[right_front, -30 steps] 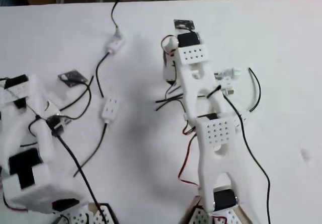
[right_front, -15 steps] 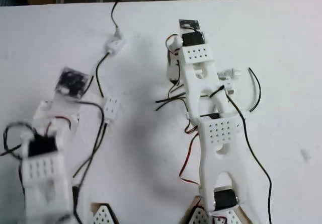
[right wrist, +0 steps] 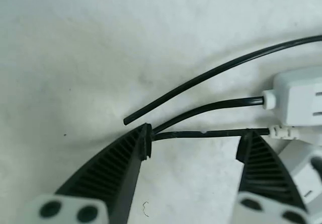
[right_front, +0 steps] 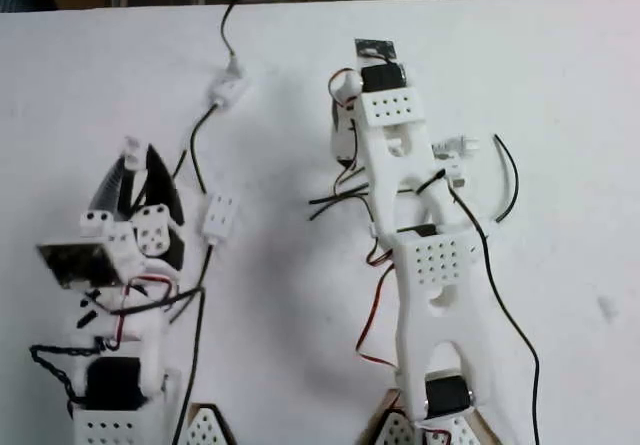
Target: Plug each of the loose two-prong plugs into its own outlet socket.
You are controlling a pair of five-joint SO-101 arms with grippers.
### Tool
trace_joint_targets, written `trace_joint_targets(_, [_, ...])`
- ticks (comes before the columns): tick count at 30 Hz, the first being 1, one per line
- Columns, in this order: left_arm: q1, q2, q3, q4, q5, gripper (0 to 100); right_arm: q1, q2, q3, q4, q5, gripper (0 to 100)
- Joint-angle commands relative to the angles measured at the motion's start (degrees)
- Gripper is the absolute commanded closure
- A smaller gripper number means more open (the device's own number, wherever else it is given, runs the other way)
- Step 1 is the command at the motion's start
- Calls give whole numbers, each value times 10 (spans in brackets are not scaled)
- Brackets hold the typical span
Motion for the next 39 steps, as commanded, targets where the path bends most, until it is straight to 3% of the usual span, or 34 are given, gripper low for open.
trace_joint_targets(1, [35, -9, -3, -120, 113, 978, -8, -78, -9, 4, 5, 723])
trace_joint_targets(6, [106, -9, -17, -211, 134, 978, -35, -171, -8, 4, 6, 723])
trace_joint_targets(12, [197, -9, -19, -176, 135, 978, -40, -298, -8, 4, 8, 723])
trace_joint_targets(14, [218, -9, -19, -163, 135, 978, -44, -349, -8, 4, 47, 723])
trace_joint_targets(19, [251, -9, -18, -157, 135, 978, -131, -475, -5, 4, 187, 745])
trace_joint_targets(25, [295, -9, 1, -162, 133, 978, -276, -565, -4, 4, 271, 961])
trace_joint_targets(31, [304, -9, 0, -162, 133, 978, -380, -590, -3, 4, 304, 977])
trace_joint_targets(39, [300, -9, 0, -162, 133, 978, -406, -630, 98, 5, 305, 980])
